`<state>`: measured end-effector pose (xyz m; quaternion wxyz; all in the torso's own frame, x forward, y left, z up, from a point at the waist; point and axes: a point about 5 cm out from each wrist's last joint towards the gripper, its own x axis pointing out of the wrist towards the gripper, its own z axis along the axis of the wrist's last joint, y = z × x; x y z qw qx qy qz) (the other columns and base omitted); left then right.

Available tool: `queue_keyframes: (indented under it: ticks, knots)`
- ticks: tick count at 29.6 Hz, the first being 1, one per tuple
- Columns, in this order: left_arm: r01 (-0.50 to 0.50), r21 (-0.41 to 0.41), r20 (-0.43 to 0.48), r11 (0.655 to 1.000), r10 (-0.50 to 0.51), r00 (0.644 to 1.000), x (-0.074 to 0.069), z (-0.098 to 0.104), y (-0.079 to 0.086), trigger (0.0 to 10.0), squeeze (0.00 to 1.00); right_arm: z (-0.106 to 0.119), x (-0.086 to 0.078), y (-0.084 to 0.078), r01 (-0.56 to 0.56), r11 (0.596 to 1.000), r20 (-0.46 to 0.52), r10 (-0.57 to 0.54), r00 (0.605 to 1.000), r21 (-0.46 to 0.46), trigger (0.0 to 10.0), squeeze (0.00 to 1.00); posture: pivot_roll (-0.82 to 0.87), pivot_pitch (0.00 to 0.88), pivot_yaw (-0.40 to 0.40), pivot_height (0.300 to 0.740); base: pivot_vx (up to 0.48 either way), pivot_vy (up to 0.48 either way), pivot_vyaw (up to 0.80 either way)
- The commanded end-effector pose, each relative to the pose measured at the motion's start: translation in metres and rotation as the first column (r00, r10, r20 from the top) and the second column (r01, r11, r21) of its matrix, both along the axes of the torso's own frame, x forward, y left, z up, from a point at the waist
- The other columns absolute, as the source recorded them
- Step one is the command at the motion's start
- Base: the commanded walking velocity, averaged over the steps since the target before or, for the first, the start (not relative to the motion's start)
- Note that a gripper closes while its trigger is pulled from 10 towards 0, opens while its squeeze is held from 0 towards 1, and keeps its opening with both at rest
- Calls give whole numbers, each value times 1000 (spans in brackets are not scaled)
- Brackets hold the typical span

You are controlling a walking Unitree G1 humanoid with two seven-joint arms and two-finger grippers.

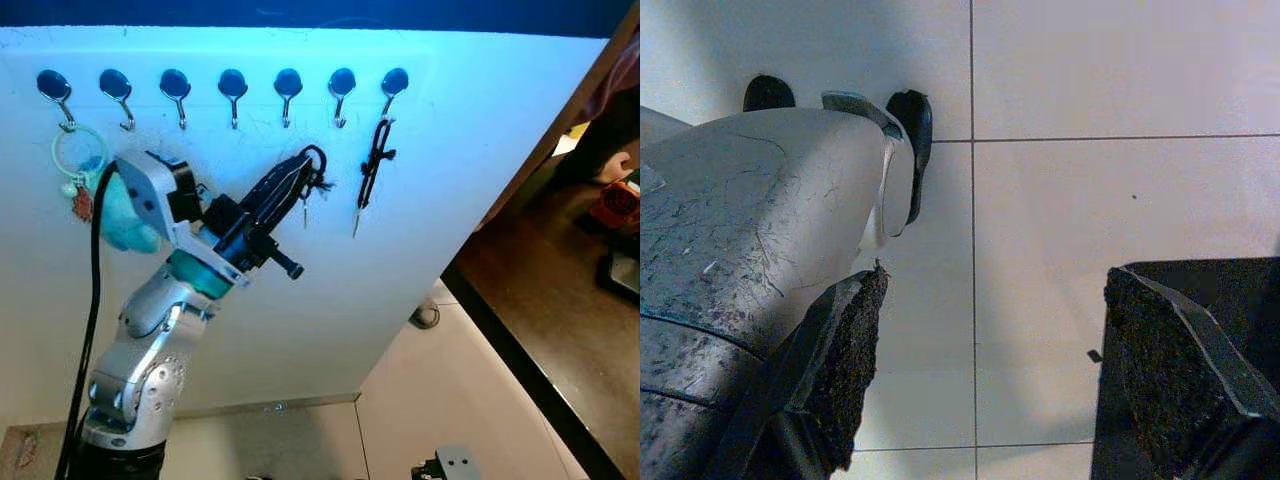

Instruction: Hang keys on a hook

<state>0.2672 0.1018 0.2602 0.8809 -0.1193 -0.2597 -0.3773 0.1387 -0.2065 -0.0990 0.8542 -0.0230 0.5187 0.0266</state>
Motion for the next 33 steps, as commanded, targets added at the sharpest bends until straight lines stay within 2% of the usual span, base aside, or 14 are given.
queue_keyframes:
  ticks: [1, 8, 22, 24, 33]
  knots:
    - [2, 5, 7, 1000, -2, 1000, 0, 1, -3, 10000, 0, -7, -12, 17, -12, 998, -49, 15, 999, 58, 10000, 0, 70, 76, 49, 740, 0, 0, 0]
    - [36, -3, 35, 999, -36, 999, 4, 10, -16, 10000, 0, -7, -13, 18, -11, 998, -51, 14, 999, 60, 10000, 0, 64, 78, 49, 740, 0, 0, 0]
    - [43, -9, 33, 999, -42, 999, 9, 12, -20, 10000, 0, -7, -14, 16, 0, 998, -51, 3, 999, 57, 10000, 0, 44, 71, 55, 740, 0, 0, 0]
    - [26, -17, -1, 1000, -26, 1000, 13, 10, -20, 10000, 0, -7, -14, 16, 2, 998, -49, 1, 999, 56, 10000, 0, 37, 66, 59, 740, 0, 0, 0]
    - [-9, -29, -52, 1000, 7, 999, 21, 9, -18, 10000, 0, -7, -13, 16, 2, 999, -47, 1, 999, 55, 10000, 0, 37, 62, 63, 740, 0, 0, 0]
